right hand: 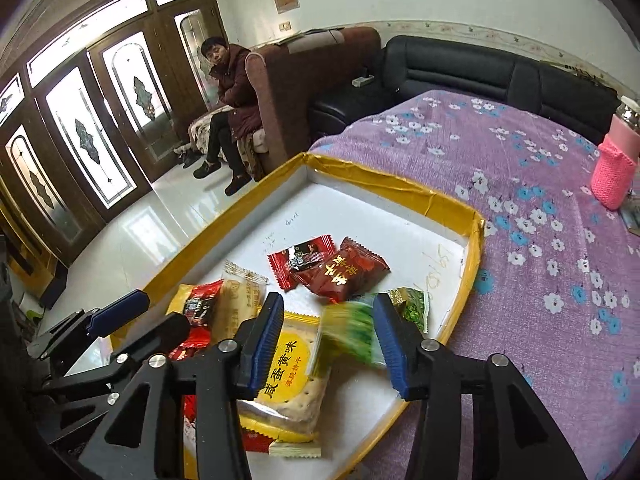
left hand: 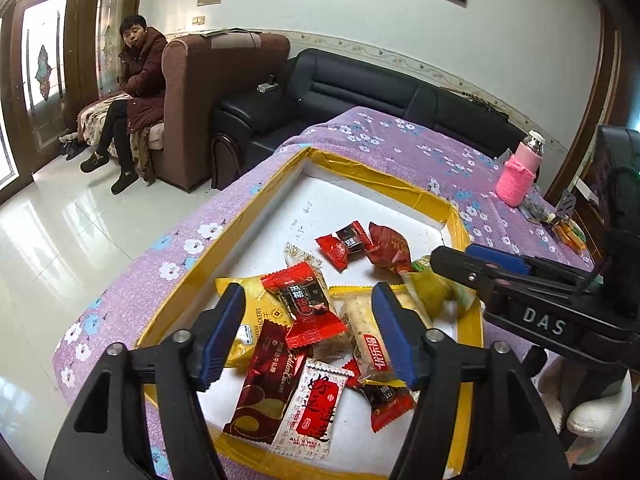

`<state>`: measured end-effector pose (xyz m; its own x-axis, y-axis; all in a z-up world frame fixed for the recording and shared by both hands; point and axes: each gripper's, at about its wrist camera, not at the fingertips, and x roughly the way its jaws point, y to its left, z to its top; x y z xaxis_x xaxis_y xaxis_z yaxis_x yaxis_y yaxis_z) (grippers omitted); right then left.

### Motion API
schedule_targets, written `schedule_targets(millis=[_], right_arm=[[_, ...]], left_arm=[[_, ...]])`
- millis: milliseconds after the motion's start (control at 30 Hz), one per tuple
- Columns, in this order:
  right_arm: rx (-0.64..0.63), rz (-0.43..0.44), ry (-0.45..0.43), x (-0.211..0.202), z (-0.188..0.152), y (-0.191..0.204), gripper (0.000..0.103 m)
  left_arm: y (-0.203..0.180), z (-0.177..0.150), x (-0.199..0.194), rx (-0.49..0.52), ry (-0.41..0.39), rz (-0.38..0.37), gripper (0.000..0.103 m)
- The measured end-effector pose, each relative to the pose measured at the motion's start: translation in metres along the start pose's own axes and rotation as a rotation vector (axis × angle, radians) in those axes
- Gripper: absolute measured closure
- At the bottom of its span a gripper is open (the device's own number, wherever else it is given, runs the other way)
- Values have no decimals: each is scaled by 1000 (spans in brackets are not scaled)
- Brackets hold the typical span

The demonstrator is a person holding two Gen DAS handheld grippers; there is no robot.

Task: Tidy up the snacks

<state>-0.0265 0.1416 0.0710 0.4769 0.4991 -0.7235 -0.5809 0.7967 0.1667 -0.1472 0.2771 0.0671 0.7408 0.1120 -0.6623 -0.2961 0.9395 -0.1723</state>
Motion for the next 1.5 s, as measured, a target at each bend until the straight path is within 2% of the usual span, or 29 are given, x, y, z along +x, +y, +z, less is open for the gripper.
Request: schedule_targets(millis=[133, 500, 600, 667, 700, 733, 800, 933, 1067, 1133, 1200, 1267, 1300, 1367, 1400, 1500], right_arm=[[-2, -6, -19, -12, -4, 1, 49], [1, -13, -42, -36, -18, 4, 47], [-5, -54, -32, -36, -20, 4, 47], [-20, -99, 6, -30, -19, 1, 48], [-40, -128, 34, -25, -20, 2, 54], [-53, -138, 46, -23, -22, 2, 70], [-98, -145, 108, -11, -28, 12, 82], [-167, -188, 186, 20, -32, 27, 85], [-119, -152, 205, 32, -17, 17, 82], [-108, -170, 153, 21, -11, 16, 79], [-138, -126, 122, 10, -10, 28, 79], [-192, -52, 169, 13, -18, 51, 79], [-226, -41, 187, 16, -23, 61, 80], [-285, -51, 206, 25, -31, 74, 80], [-300, -89, 219, 34, -33, 75, 80], [-247, -139, 215, 39, -23, 65, 75]], left_arm=[[0, -1, -7, -4, -8, -3, 35], [-7, -6, -26, 13, -29, -24, 34], [6, -6, -34, -21, -50, -17, 34], [24, -5, -39, -57, -60, 5, 34], [32, -5, -39, -72, -63, 13, 34], [40, -6, -40, -90, -64, 21, 34], [56, -8, -38, -126, -59, 30, 34], [65, -13, -34, -143, -44, 16, 34], [66, -14, -37, -132, -53, -4, 34], [70, -12, -39, -143, -65, -7, 32], [73, -11, -38, -156, -68, -14, 31], [75, -11, -37, -159, -69, -21, 31], [75, -11, -37, -158, -68, -23, 31], [75, -12, -38, -154, -67, -28, 31], [77, -13, -39, -152, -67, -29, 31], [84, -13, -42, -162, -77, -27, 31]])
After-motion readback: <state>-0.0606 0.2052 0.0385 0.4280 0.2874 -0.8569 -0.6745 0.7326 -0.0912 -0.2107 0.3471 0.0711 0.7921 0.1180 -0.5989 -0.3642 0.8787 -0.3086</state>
